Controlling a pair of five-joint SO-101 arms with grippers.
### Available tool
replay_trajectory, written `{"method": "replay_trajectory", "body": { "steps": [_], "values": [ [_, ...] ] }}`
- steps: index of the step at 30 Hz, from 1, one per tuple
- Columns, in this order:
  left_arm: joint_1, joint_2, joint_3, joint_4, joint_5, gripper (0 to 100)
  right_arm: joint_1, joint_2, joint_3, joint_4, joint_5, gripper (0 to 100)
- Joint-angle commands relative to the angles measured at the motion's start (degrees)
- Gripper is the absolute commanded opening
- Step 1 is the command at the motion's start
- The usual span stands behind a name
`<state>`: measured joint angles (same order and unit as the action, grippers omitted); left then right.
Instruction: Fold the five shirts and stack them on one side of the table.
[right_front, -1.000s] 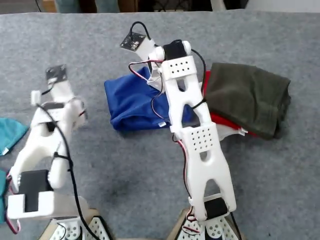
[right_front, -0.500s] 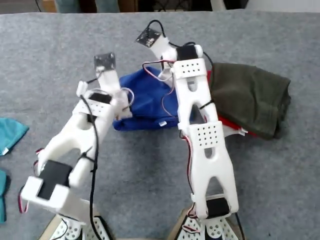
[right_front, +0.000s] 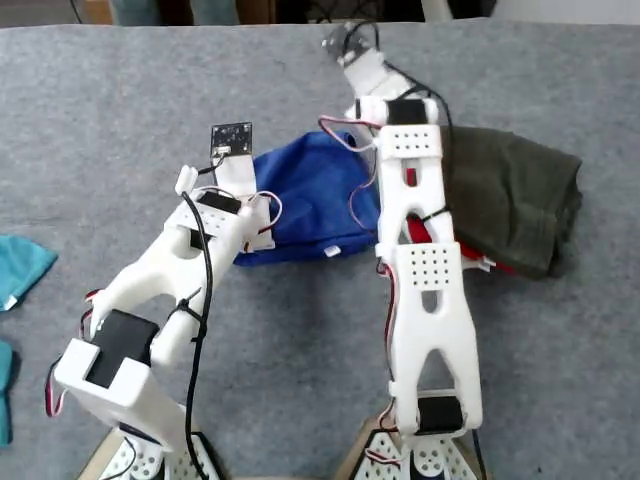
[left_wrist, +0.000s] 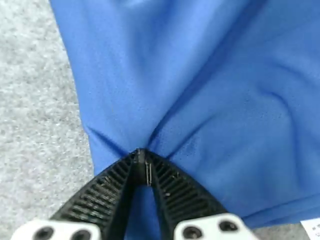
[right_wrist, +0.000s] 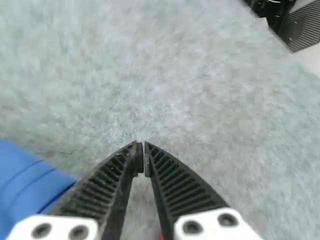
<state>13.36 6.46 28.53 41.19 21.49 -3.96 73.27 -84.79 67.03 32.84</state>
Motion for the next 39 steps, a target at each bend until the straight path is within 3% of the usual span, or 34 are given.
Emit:
{"method": "replay_trajectory", "body": {
  "steps": [1, 6, 9, 14, 19, 24, 29, 34, 39],
  "values": [
    [-2.15, -3.16, -2.24, 3.16, 0.35, 3, 0.62, -4.62, -11.91, 11.34, -5.10, 2.2],
    [-4.53, -11.69, -6.73, 9.05, 0.35, 3, -1.93, -13.49, -9.54, 22.15, -5.63, 2.2],
    [-6.29, -15.03, -7.87, 8.09, -0.26, 3, -5.10, -19.12, -10.24, 34.81, -5.63, 2.2],
    [-8.92, -10.55, -7.08, -4.22, -4.66, 3, -5.36, -25.98, 1.45, 34.29, -13.45, 2.2],
    [-10.33, 1.32, -10.07, -12.57, -4.75, 3, -8.00, -37.32, 27.30, 34.29, -14.51, 2.2],
    [-10.68, 14.42, -20.26, -12.57, -4.84, 3, -8.35, -46.90, 53.41, 33.67, -14.42, 2.2],
    [-12.53, 22.59, -27.47, -12.40, -4.66, 3, -6.42, -47.43, 68.88, 28.92, -14.42, 2.2],
    [-12.88, 22.07, -27.74, -10.29, -4.92, 3, -3.25, -45.41, 79.08, 20.75, -14.24, 2.2],
    [-13.14, 19.78, -28.09, -7.38, -5.01, 3, -3.52, -47.34, 79.96, 21.98, -14.07, 2.2]
  ]
}}
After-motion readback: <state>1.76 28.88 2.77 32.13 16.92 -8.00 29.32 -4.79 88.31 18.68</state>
